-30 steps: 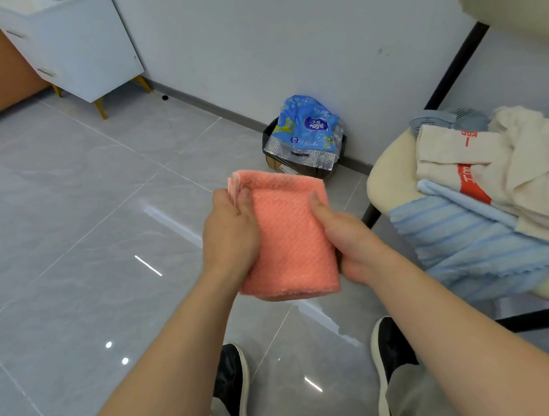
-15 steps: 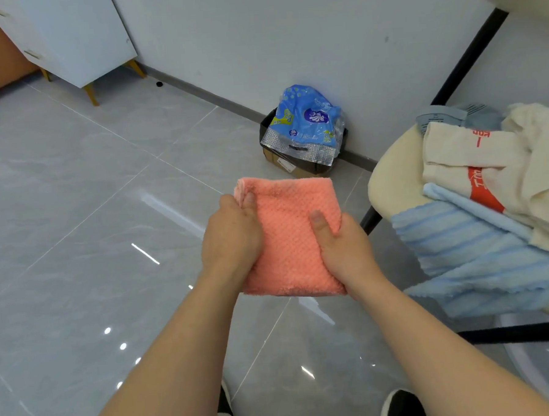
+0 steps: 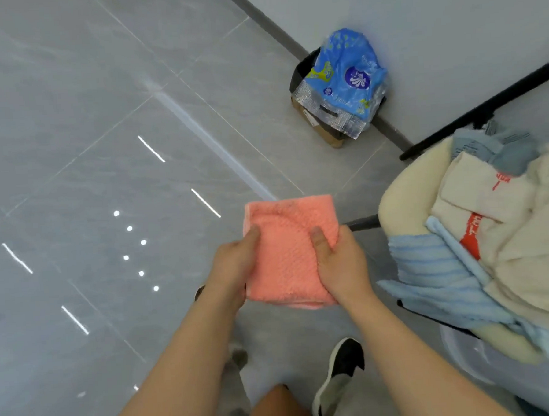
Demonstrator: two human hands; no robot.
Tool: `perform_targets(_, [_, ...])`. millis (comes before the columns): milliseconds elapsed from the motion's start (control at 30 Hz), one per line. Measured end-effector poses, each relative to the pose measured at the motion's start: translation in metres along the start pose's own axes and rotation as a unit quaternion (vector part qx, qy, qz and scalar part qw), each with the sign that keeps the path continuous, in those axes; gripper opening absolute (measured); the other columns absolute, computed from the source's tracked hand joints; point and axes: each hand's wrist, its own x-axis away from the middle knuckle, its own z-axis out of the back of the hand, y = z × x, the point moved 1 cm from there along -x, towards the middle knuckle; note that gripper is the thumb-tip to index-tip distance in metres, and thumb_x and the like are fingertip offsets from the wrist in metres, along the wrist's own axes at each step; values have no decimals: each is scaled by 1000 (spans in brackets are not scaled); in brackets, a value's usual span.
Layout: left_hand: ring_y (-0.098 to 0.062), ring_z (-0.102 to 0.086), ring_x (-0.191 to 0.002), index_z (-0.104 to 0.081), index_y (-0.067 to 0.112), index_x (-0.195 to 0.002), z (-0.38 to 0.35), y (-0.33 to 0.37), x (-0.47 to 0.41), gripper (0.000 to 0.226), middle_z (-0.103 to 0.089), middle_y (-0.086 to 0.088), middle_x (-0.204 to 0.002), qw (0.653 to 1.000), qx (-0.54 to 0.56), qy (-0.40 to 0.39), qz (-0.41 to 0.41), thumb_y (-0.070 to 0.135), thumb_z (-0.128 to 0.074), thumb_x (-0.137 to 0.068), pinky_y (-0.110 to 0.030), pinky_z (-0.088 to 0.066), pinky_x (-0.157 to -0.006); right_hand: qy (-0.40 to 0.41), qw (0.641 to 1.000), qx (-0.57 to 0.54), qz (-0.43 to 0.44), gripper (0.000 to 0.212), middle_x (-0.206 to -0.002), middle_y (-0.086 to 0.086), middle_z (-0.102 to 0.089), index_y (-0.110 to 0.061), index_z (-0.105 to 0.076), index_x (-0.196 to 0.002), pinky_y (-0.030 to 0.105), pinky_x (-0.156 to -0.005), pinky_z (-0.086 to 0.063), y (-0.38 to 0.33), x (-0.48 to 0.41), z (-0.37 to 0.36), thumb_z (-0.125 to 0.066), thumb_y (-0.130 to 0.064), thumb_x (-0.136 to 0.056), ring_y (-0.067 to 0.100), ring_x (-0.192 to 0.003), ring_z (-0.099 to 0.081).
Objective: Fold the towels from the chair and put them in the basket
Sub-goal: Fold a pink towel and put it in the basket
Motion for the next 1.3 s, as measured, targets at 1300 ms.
perform_targets(1300, [-26,-69,-83,-60,-3,-120,536,555,139,41,-69,-11,-95,948,263,-93,-156,27,-62,-92,-40,-55,-75,-206,960,-122,144,48,-115,0,-64,-25,-55,-126,28,-50,-53,-764,-41,-11,-58,-59,-92,21,-92,-68])
